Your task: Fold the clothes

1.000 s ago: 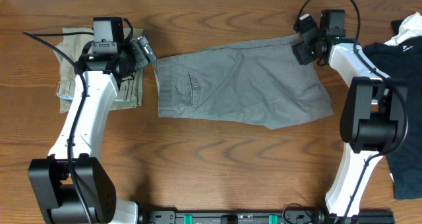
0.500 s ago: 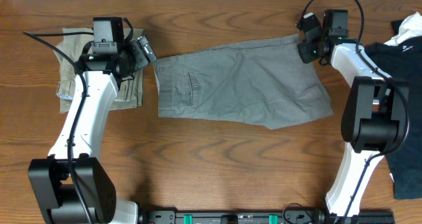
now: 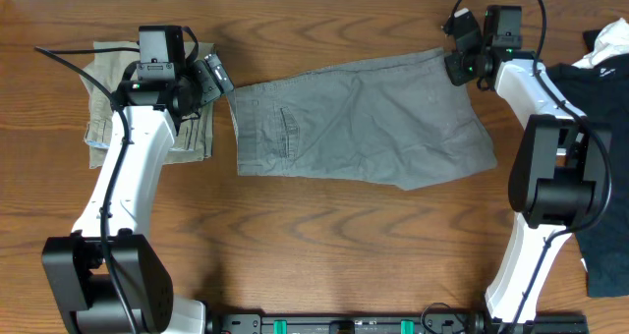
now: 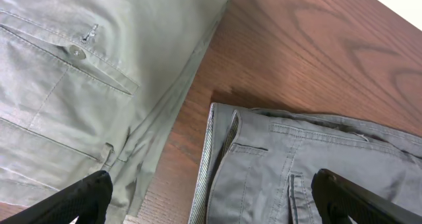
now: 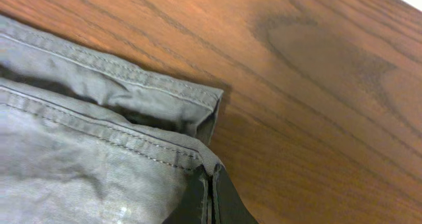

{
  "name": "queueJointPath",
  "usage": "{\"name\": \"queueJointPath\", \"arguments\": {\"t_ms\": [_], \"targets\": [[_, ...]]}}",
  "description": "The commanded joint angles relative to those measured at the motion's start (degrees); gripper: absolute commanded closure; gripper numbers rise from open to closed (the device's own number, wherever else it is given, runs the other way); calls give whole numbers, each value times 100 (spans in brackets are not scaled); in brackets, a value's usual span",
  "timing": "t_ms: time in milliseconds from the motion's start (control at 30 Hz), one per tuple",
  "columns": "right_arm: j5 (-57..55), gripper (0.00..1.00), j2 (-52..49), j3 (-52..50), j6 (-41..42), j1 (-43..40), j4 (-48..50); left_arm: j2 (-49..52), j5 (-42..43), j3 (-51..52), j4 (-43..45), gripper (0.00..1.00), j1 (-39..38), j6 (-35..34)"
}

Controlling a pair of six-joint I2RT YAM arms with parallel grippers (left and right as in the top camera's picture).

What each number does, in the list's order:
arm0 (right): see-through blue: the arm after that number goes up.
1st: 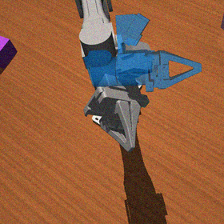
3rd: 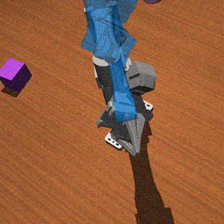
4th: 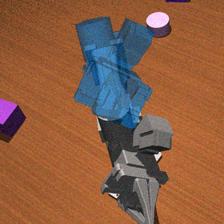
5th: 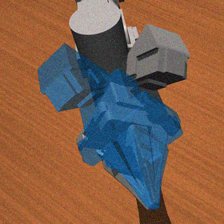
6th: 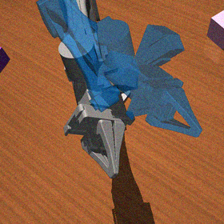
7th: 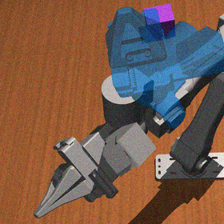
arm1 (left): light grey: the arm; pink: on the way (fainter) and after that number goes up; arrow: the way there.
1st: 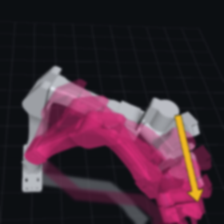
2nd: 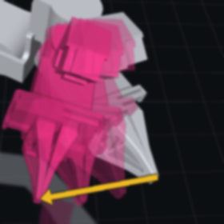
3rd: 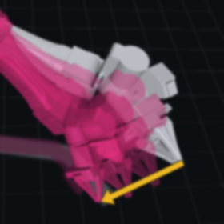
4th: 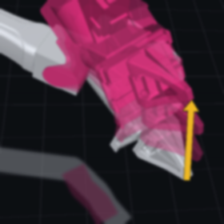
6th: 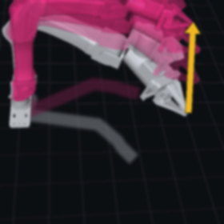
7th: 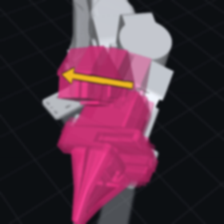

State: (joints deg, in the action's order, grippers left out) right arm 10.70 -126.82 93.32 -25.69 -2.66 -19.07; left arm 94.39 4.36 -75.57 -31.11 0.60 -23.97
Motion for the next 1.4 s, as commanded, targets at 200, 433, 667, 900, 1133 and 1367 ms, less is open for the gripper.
{"name": "queueJointPath", "arguments": {"t_ms": [200,433,667,900,1133,1367], "targets": [[197,99,214,256,37,-2,31,7,15,-37,-15,2,2,28],[166,99,-286,256,39,0,437,7,15,-37,-15,2,2,28],[131,87,-387,258,50,11,822,7,15,-37,-15,2,2,28],[205,28,190,260,774,15,660,7,15,-37,-15,2,2,28],[1226,33,833,260,1410,37,-511,7,15,-37,651,2,2,26],[1891,50,612,240,1408,210,-1421,66,743,-33,944,2,-57,7]]}}
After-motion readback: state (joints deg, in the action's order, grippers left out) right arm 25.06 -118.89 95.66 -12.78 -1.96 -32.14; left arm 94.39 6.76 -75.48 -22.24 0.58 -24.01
